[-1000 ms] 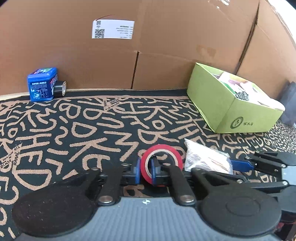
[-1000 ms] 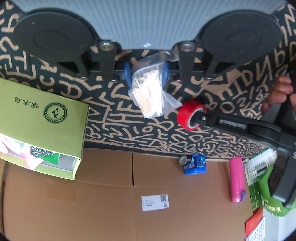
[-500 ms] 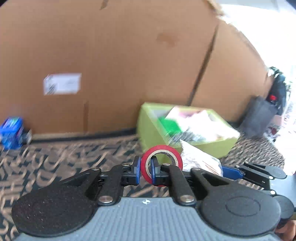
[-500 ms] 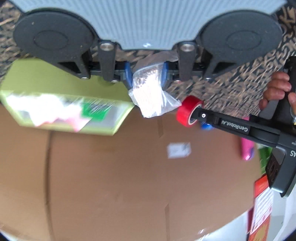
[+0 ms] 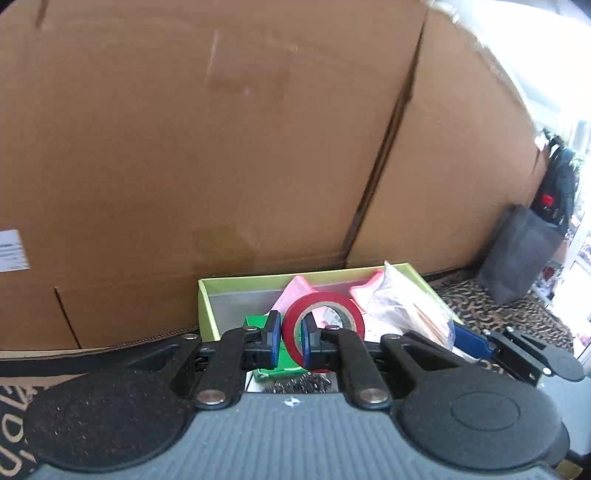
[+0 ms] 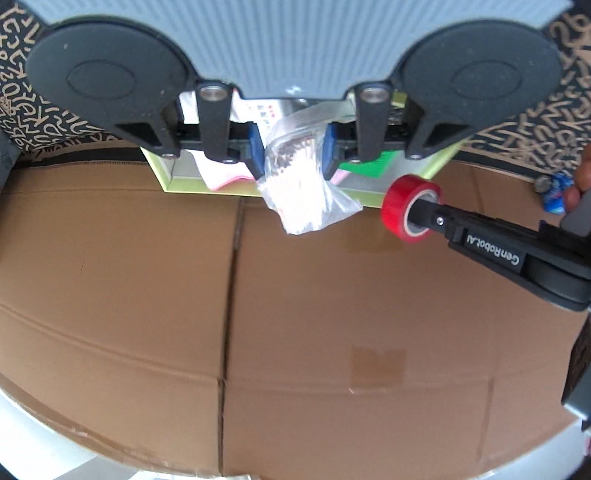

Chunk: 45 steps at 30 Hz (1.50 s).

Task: Organize objects
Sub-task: 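Carry the bag and red tape into the lime-green box and open both tools, then move both open tools back toward the blue Mentos tin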

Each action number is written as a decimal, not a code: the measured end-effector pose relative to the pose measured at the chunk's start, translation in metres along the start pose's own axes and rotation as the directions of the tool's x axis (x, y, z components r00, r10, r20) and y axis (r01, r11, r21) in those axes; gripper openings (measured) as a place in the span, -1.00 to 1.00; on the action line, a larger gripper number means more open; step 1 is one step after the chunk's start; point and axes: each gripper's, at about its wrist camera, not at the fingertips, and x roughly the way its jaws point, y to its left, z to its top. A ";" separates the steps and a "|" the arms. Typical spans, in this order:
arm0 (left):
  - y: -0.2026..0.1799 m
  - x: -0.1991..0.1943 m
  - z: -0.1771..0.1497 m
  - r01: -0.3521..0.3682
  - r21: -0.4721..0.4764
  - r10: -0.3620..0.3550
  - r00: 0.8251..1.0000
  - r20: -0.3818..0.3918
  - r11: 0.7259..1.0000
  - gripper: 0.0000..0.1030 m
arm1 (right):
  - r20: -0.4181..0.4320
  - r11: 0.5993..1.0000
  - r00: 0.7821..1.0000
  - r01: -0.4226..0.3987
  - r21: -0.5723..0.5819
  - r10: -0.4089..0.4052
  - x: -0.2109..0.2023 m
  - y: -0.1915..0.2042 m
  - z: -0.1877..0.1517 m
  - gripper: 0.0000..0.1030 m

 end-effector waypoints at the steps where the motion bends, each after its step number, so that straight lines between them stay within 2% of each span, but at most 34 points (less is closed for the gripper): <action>1: 0.000 0.006 0.001 -0.003 0.000 0.003 1.000 -0.003 1.000 -0.81 | -0.005 1.000 1.000 0.000 0.005 0.000 0.007 -0.002 -0.001 -0.39; 3: 0.001 0.016 0.002 -0.001 0.004 0.001 1.000 -0.003 1.000 -0.81 | -0.021 1.000 1.000 -0.007 0.014 0.007 0.023 -0.004 -0.004 -0.31; 4: 0.001 0.019 0.002 0.002 0.005 -0.002 1.000 0.005 1.000 -0.72 | -0.031 1.000 0.999 -0.018 0.008 0.018 0.030 -0.003 -0.007 -0.20; 5: 0.003 0.021 0.000 0.001 0.010 -0.001 1.000 0.011 1.000 -0.46 | -0.050 0.999 0.998 -0.033 -0.008 0.033 0.034 -0.006 -0.013 -0.09; 6: 0.005 0.023 -0.002 -0.005 0.014 0.005 1.000 0.005 1.000 -0.25 | -0.070 0.999 0.997 -0.040 -0.029 0.037 0.040 -0.005 -0.016 0.15; 7: 0.005 0.025 -0.004 -0.020 0.012 0.020 1.000 -0.001 1.000 0.30 | -0.073 0.998 0.997 -0.035 -0.049 0.031 0.042 -0.004 -0.020 0.33; 8: 0.006 0.023 -0.007 -0.044 0.005 0.044 0.999 0.009 0.999 0.61 | -0.065 0.997 0.998 -0.027 -0.069 0.023 0.041 -0.001 -0.025 0.40; 10: 0.007 0.016 -0.015 -0.083 0.009 0.082 0.996 0.046 0.997 0.63 | -0.040 0.997 0.999 -0.007 -0.080 0.004 0.034 0.002 -0.033 0.73; 12: 0.008 0.011 -0.020 -0.098 0.019 0.097 0.994 0.045 0.995 0.63 | -0.011 0.998 1.000 -0.005 -0.061 0.004 0.023 -0.001 -0.039 1.00; 16: 0.009 -0.002 -0.031 -0.138 0.012 0.138 0.990 0.035 0.990 0.64 | 0.006 1.000 1.000 -0.027 0.006 0.027 0.006 -0.008 -0.042 1.00; 22: 0.007 -0.028 -0.040 -0.173 -0.016 0.174 0.985 0.020 0.985 0.64 | 0.037 0.999 0.999 -0.012 0.036 0.010 -0.021 -0.005 -0.047 1.00; 27: -0.001 -0.049 -0.045 -0.210 0.017 0.210 0.978 0.019 0.978 0.64 | 0.050 0.996 0.999 -0.015 0.093 0.010 -0.041 -0.002 -0.044 1.00; 31: -0.001 -0.066 -0.048 -0.218 0.026 0.218 0.976 0.028 0.976 0.64 | 0.071 0.996 0.997 -0.033 0.084 0.027 -0.055 0.011 -0.041 1.00; 39: 0.017 -0.102 -0.069 -0.196 0.004 0.196 0.980 0.044 0.981 0.64 | 0.059 0.991 0.991 -0.123 0.043 0.120 -0.071 0.052 -0.039 1.00; 45: 0.057 -0.132 -0.109 -0.245 -0.053 0.247 0.969 0.028 0.968 0.64 | -0.037 0.972 0.971 -0.236 0.007 0.236 -0.065 0.103 -0.052 1.00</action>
